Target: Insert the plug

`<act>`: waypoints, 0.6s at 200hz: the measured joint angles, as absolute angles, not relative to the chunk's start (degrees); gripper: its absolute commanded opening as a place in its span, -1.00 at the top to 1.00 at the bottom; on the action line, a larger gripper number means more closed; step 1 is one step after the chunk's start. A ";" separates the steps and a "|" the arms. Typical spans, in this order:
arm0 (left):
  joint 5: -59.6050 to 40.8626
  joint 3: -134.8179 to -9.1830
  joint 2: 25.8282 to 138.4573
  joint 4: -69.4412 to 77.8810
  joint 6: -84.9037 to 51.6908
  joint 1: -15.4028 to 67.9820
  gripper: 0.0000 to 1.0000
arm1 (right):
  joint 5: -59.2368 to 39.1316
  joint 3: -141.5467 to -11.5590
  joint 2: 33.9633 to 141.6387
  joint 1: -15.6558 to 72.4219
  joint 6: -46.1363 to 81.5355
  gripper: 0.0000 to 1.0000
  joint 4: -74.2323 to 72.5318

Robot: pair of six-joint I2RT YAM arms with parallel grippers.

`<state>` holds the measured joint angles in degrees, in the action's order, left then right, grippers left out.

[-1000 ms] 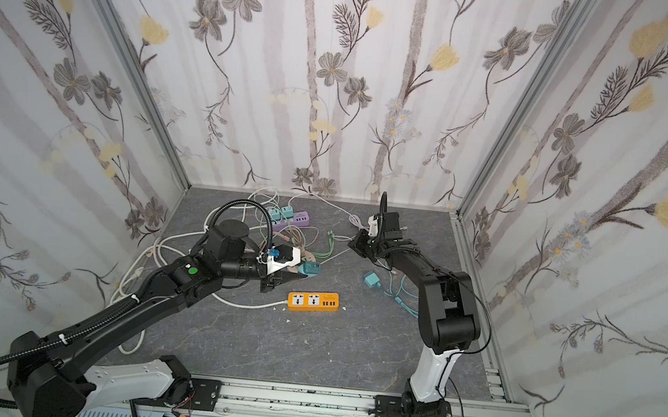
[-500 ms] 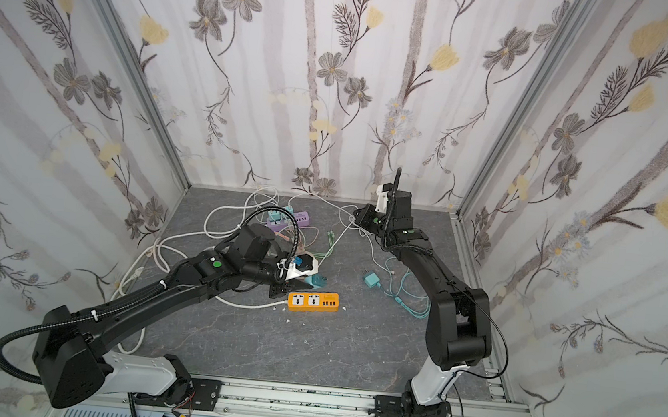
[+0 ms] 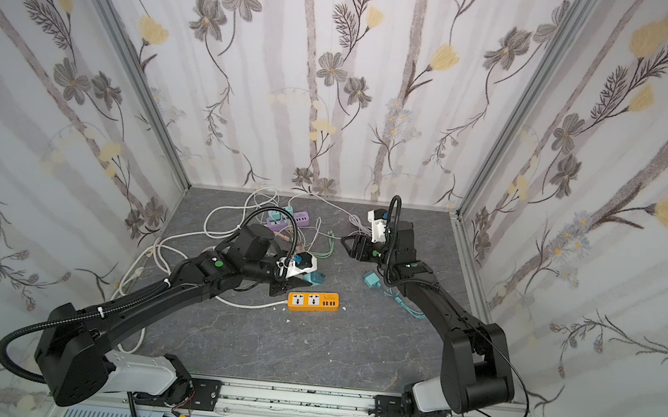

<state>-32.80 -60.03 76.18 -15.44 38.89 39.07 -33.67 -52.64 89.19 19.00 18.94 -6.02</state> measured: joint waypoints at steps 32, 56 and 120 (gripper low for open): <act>-36.77 -61.49 76.01 -15.20 38.81 37.91 1.00 | -41.65 -51.59 82.65 22.57 -2.94 -0.33 -2.46; -38.09 -62.22 76.01 -15.20 38.89 37.34 1.00 | -44.56 -54.39 82.02 23.29 -15.38 -0.28 3.18; -40.84 -62.78 76.14 -17.52 40.29 37.36 1.00 | -48.03 -59.70 80.71 24.03 -33.19 -0.29 16.21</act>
<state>-40.84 -62.78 76.14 -17.52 40.29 37.36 -48.03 -59.70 80.71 24.03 -33.19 16.21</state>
